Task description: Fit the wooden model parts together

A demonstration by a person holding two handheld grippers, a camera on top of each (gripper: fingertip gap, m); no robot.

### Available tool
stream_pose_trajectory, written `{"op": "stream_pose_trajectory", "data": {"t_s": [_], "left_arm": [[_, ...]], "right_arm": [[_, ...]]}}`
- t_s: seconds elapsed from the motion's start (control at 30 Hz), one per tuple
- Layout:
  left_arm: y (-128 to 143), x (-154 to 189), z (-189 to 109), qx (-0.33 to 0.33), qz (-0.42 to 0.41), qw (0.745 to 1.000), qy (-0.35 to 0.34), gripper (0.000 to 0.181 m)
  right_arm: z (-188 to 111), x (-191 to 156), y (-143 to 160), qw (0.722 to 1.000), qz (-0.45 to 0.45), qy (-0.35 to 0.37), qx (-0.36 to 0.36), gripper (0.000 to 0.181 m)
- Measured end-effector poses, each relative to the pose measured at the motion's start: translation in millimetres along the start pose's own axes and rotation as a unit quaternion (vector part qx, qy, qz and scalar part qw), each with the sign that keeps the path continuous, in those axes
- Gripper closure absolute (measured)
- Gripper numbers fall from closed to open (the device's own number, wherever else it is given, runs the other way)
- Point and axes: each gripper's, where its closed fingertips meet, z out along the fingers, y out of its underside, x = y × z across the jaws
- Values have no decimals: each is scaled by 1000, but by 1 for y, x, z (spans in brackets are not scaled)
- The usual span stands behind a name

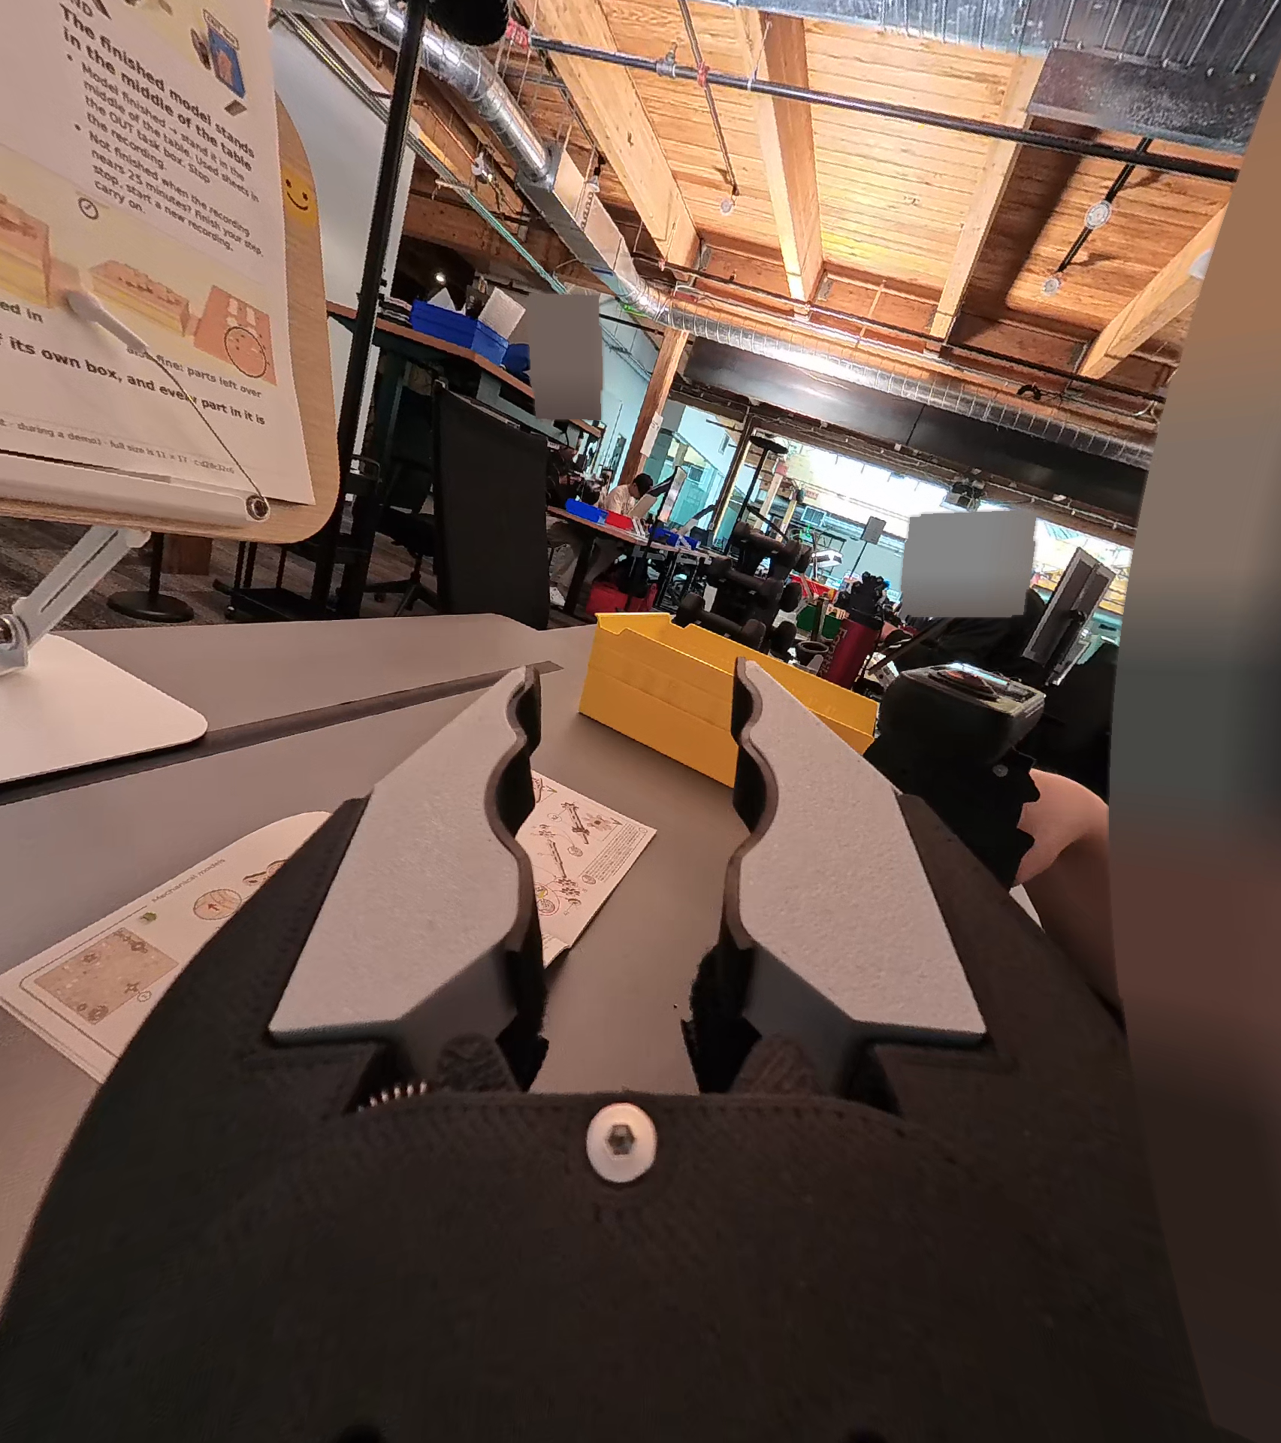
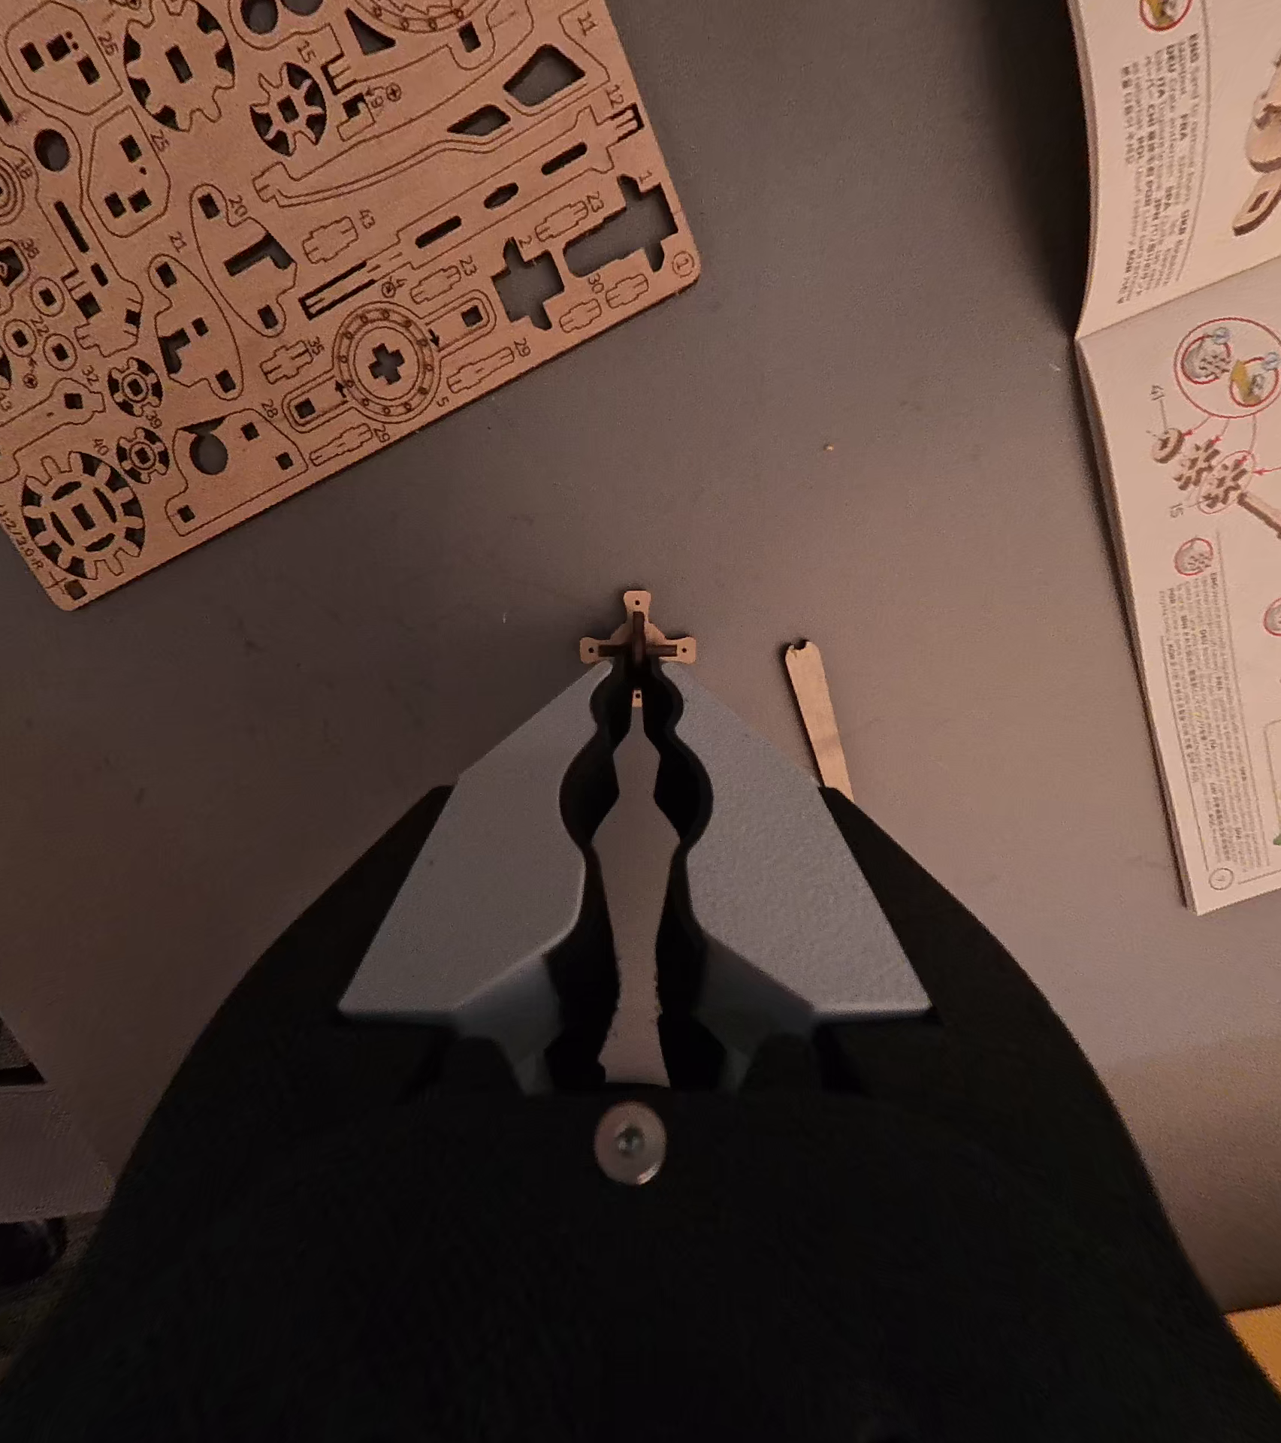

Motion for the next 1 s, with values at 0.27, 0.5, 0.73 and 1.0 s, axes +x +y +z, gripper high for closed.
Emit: {"op": "stream_pose_trajectory", "data": {"t_s": [0.27, 0.5, 0.73, 1.0], "left_arm": [[-1, 2, 0, 2, 0, 1000, 0, 134], [1, 3, 0, -3, 3, 1000, 5, 134], [3, 6, 2, -10, 3, 1000, 14, 133], [19, 42, 7, -55, 16, 991, 122, 126]], "right_arm": [[0, 0, 0, 1000, 1, -9, 15, 179], [-2, 3, -3, 999, -15, 7, 35, 179], [-13, -6, -17, 984, 73, -111, 118, 179], [-53, -12, -44, 874, 233, -342, 257, 180]]}}
